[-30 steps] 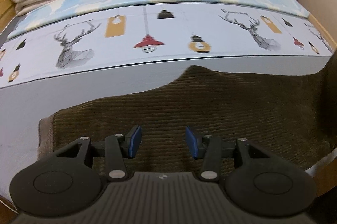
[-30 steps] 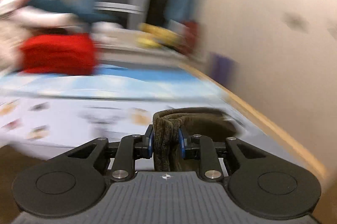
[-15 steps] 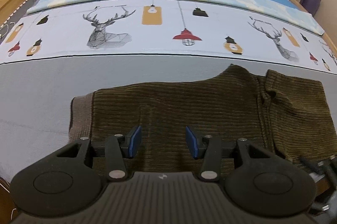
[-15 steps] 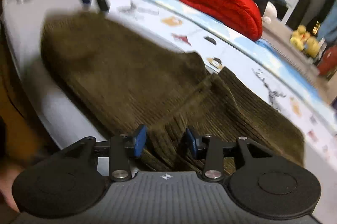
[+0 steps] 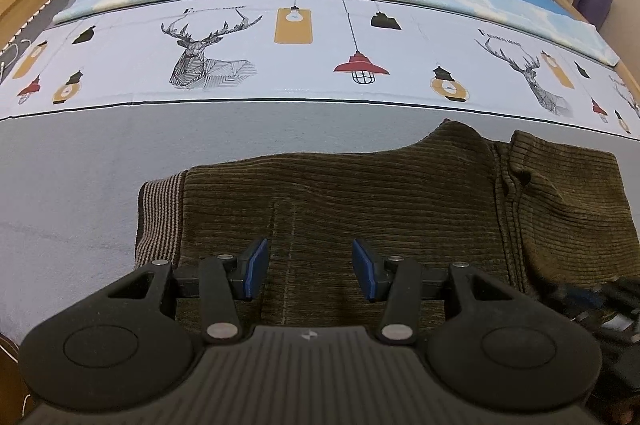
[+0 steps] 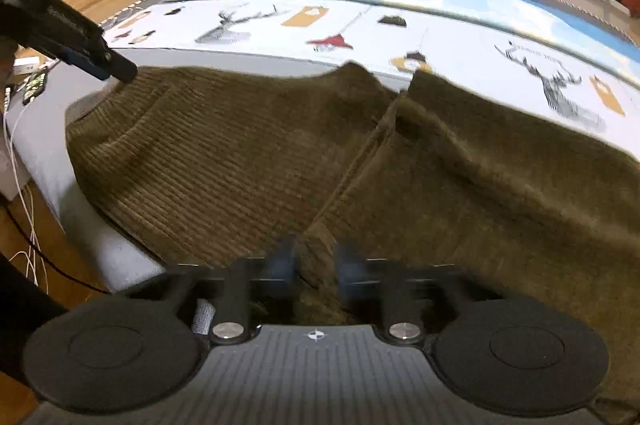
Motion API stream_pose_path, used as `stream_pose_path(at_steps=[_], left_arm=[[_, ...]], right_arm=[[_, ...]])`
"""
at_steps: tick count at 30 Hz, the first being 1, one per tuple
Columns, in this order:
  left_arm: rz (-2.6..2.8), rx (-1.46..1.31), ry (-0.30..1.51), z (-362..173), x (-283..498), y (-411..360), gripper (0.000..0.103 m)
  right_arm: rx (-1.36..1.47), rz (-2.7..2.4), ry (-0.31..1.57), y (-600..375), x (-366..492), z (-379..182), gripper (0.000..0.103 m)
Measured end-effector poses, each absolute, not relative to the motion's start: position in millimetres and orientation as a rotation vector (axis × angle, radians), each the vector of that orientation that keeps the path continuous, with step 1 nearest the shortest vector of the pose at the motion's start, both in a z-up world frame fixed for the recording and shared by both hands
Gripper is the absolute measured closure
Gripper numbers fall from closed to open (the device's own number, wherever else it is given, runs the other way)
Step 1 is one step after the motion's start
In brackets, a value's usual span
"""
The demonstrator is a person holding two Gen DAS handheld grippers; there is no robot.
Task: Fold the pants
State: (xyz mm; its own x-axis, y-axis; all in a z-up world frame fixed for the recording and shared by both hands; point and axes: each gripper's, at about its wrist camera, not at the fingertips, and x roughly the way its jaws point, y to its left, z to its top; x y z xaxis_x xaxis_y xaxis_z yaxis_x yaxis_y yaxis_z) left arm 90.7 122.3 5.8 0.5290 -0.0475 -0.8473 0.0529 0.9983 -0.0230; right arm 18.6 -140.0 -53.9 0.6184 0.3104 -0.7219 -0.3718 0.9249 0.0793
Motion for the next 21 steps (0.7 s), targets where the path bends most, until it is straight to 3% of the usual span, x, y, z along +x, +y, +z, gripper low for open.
stream_pose_path(at_steps=[4, 9, 12, 14, 18, 21], left_arm=[[-0.065, 0.014, 1.012, 5, 91, 119, 0.052], [-0.073, 0.021, 1.016, 4, 93, 110, 0.052], [-0.091, 0.028, 1.014, 4, 93, 103, 0.052], [-0.096, 0.044, 1.012, 3, 94, 99, 0.052], [-0.093, 0.049, 1.014, 2, 98, 98, 0.052], [-0.088, 0.05, 1.017, 2, 101, 100, 0.052]], right_arm=[[-0.077, 0.456, 0.743, -147, 4, -28, 0.089], [-0.305, 0.528, 0.836, -137, -7, -61, 0.087], [-0.135, 0.526, 0.795, -152, -2, -39, 0.081], [-0.015, 0.52, 0.747, -164, 7, -24, 0.07], [0.079, 0.444, 0.707, -181, 29, -17, 0.068], [0.041, 0.448, 0.868, -175, 41, -53, 0.067]])
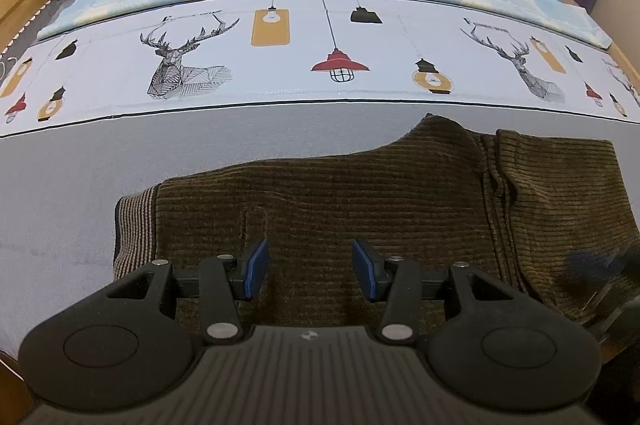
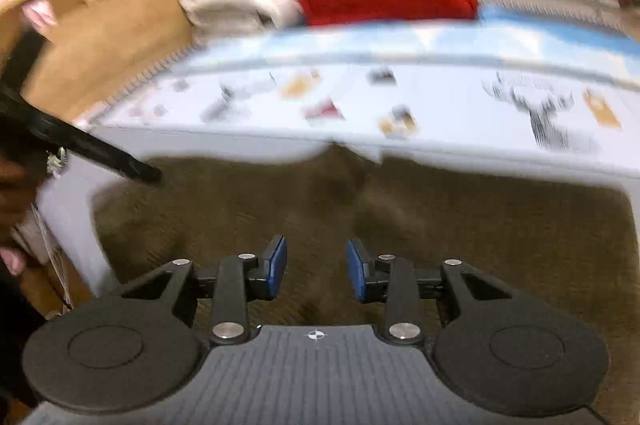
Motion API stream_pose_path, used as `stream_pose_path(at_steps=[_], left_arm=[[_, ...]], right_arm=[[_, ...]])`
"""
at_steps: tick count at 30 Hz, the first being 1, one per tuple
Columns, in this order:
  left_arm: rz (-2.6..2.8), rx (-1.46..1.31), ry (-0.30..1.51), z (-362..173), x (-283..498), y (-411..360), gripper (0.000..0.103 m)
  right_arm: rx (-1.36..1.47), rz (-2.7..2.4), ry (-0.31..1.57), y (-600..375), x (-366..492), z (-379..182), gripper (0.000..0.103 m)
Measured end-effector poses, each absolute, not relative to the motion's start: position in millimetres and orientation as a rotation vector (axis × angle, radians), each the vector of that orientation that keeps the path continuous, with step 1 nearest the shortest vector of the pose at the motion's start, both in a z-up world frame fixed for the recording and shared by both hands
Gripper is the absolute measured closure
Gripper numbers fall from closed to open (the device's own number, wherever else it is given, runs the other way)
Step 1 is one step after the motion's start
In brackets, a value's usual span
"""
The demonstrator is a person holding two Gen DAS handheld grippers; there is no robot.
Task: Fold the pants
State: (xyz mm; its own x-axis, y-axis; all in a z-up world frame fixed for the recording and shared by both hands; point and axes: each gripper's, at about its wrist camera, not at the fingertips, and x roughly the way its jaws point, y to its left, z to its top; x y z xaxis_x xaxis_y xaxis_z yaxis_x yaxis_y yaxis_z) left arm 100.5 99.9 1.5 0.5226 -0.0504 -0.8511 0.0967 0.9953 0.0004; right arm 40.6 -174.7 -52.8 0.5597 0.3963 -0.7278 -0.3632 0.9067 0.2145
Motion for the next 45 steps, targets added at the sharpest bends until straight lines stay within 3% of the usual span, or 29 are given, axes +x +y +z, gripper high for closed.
stream_pose_path(at_steps=[1, 4, 12, 14, 17, 20, 27, 31, 35, 39, 41, 45], left_arm=[[-0.088, 0.046, 1.015, 2, 101, 101, 0.052], [-0.085, 0.035, 1.008, 4, 103, 107, 0.052], [-0.069, 0.014, 1.012, 4, 102, 120, 0.052], [-0.073, 0.016, 1.011, 4, 100, 121, 0.052], [-0.075, 0.016, 1.01, 5, 100, 122, 0.052], [-0.06, 0.006, 1.016, 4, 101, 125, 0.052], [-0.023, 0.001, 1.042, -7, 100, 137, 0.052], [-0.004, 0.003, 1.035, -11, 88, 137, 0.052], [0.032, -0.026, 0.977, -4, 70, 149, 0.052], [0.122, -0.219, 0.91, 7, 51, 200, 0.051], [0.166, -0.359, 0.916, 2, 42, 232, 0.048], [0.228, -0.557, 0.992, -26, 29, 276, 0.047]], right_arm=[[0.004, 0.491, 0.941, -168, 39, -67, 0.069], [-0.136, 0.514, 0.872, -153, 22, -67, 0.07], [-0.042, 0.239, 0.705, -167, 59, -47, 0.07], [0.002, 0.201, 0.745, -171, 81, -56, 0.07], [-0.013, 0.219, 0.948, -159, 121, -86, 0.067], [-0.071, 0.197, 0.939, -147, 128, -80, 0.065], [-0.094, 0.257, 0.819, -150, 64, -42, 0.063], [-0.176, 0.357, 0.929, -150, 37, -68, 0.061], [-0.181, 0.323, 0.896, -155, 30, -58, 0.059], [-0.137, 0.323, 0.776, -173, 26, -12, 0.058], [-0.136, 0.319, 0.723, -188, 23, 8, 0.053], [-0.072, 0.26, 0.724, -223, 24, 6, 0.048]])
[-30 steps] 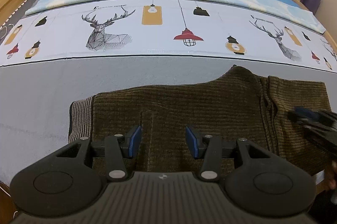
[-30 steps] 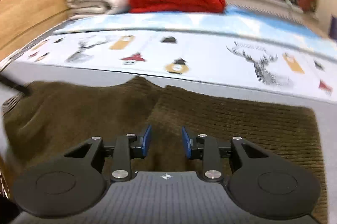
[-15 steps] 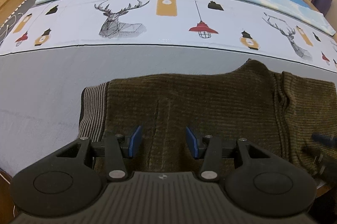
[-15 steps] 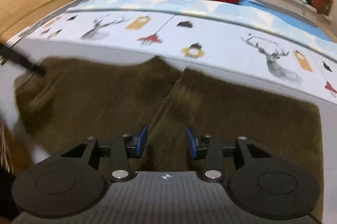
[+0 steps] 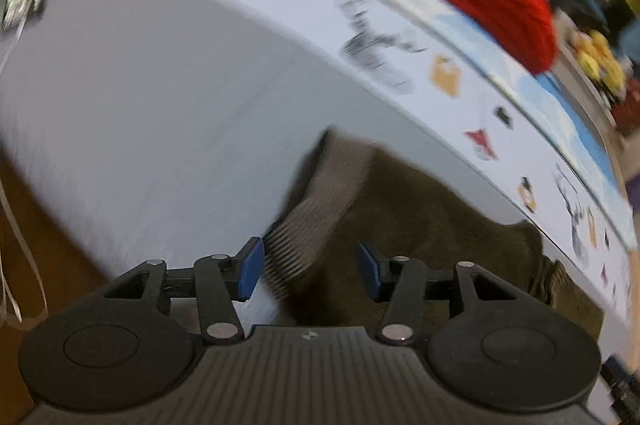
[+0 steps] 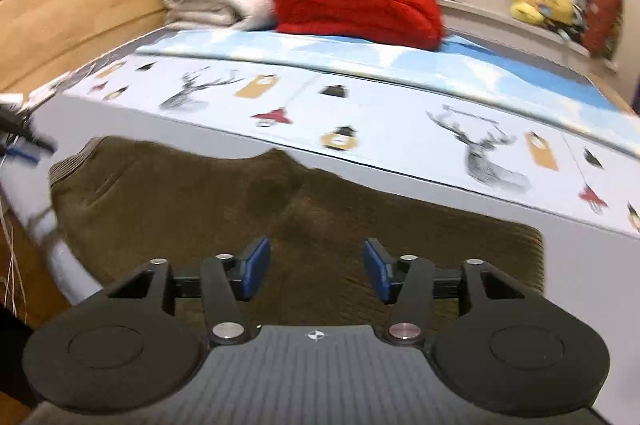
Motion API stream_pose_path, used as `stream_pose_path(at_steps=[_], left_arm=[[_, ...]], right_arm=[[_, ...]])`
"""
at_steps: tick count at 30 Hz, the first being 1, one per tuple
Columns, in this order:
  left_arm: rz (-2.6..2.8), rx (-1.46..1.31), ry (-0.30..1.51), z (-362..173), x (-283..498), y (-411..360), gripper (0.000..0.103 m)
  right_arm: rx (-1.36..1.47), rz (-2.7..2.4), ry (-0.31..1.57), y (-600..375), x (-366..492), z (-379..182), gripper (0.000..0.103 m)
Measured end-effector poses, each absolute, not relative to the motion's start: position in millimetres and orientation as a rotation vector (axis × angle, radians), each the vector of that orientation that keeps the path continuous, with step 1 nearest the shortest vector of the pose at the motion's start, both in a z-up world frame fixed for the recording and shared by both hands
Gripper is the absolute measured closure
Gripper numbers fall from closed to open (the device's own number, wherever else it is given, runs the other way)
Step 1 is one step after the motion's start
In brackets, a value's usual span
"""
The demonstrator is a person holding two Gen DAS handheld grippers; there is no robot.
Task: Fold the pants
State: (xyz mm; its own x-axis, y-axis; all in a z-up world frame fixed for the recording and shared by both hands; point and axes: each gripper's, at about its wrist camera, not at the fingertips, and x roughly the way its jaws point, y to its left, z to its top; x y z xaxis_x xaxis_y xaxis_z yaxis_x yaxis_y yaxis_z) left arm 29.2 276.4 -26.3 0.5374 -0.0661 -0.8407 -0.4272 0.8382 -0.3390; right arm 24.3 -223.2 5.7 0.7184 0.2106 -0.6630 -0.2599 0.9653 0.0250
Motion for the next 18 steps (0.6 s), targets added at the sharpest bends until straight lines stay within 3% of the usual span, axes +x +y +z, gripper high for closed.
stream_pose_path(at_steps=[6, 14, 18], left_arm=[[0.212, -0.727, 1.042, -59, 30, 291, 0.043], [0.265, -0.734, 1.05, -88, 43, 275, 0.034], [0.269, -0.642, 1.041, -88, 49, 258, 0.028]], right_arm=[[0.194, 0.118, 0.85, -262, 34, -32, 0.049], [0.178, 0.138, 0.924, -260, 45, -53, 0.05], [0.035, 0.152, 1.009, -247, 48, -70, 0.05]])
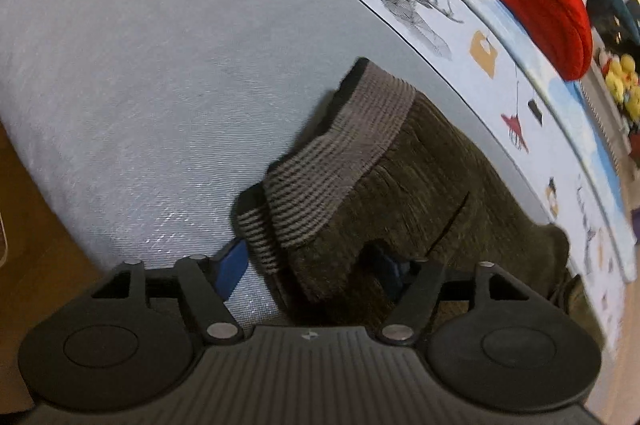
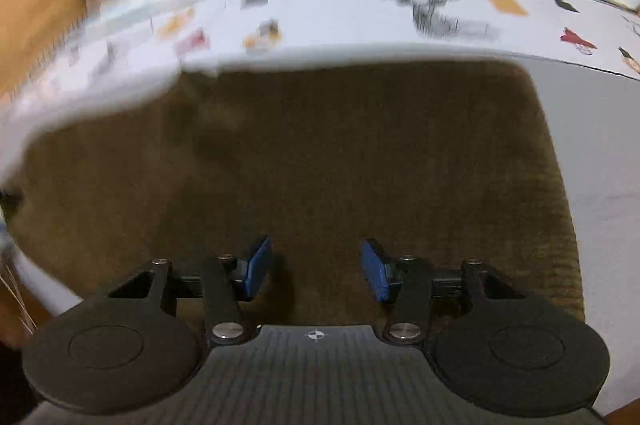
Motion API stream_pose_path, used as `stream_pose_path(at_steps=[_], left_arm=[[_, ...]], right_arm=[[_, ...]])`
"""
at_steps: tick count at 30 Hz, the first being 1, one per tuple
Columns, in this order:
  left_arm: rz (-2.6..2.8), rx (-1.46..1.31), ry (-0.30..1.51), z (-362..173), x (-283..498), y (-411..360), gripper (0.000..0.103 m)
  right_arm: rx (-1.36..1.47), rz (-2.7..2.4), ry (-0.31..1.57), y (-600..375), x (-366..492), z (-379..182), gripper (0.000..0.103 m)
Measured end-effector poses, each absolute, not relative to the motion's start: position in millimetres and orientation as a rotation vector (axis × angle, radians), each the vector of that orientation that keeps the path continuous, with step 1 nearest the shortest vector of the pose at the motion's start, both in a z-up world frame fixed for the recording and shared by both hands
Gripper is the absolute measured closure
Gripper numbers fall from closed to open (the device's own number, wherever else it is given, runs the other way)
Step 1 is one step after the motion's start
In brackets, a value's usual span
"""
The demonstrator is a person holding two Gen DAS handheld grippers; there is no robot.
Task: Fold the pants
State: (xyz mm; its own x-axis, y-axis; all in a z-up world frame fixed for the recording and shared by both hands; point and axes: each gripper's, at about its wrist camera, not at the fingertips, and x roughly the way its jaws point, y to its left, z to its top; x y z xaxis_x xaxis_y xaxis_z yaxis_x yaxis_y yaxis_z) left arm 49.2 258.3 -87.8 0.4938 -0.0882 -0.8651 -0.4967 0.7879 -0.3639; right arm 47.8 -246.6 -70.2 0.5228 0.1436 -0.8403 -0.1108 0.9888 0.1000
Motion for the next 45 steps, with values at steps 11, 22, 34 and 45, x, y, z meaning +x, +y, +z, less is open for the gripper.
stream_pose_path(at_steps=[11, 22, 34, 45], left_arm=[[0.322, -0.5, 1.062, -77, 60, 234, 0.058], [0.103, -0.084, 0.768, 50, 58, 71, 0.079], [-0.648, 0.287, 0.775, 33, -1, -268, 0.045], [-0.444, 0.259, 0.902, -16, 46, -130, 0.046]], right_arm=[[0.001, 0.16, 1.003, -244, 44, -63, 0.049], [0.225, 0.017, 0.797, -312, 27, -27, 0.05], [0.682, -0.28, 0.628, -456, -23, -34, 0.049], [0.68, -0.06, 0.847, -428, 4, -64, 0.028]])
